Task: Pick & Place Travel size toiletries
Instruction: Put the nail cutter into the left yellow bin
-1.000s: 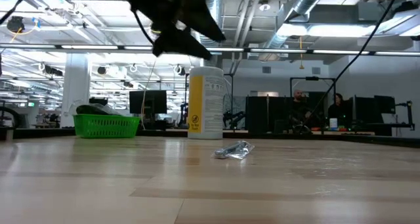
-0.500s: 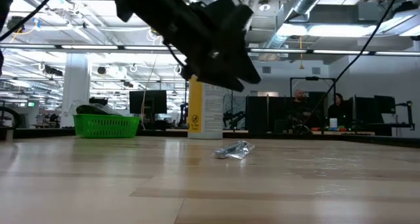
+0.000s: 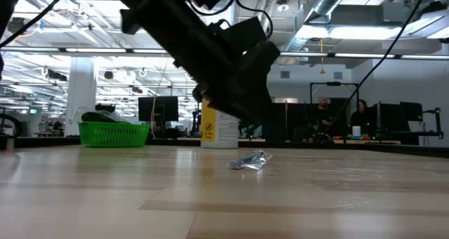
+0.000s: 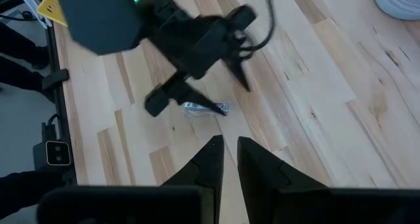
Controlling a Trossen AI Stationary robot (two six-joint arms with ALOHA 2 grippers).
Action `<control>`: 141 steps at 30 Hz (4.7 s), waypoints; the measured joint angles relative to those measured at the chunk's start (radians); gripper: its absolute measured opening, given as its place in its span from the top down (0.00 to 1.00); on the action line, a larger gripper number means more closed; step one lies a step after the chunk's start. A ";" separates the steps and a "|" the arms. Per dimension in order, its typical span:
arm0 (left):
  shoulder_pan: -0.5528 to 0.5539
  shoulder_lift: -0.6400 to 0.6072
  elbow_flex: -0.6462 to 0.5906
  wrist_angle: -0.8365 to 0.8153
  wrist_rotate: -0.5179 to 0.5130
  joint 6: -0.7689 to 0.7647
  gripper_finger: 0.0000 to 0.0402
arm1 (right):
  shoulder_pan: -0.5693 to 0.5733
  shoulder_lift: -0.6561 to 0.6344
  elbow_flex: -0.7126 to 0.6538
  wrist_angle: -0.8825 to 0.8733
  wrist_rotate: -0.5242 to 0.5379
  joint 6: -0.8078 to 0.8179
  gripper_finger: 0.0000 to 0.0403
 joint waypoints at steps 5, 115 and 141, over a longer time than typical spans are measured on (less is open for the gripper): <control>-0.051 0.015 0.000 -0.001 0.011 -0.049 0.44 | 0.000 0.000 0.000 0.000 0.000 0.000 0.91; -0.063 -0.219 0.009 -0.249 0.255 -0.236 0.91 | -0.001 0.000 0.000 0.043 0.002 -0.053 0.91; -0.291 -1.152 0.014 -0.467 0.554 -0.385 0.91 | -0.066 0.000 0.000 0.117 -0.021 -0.123 0.91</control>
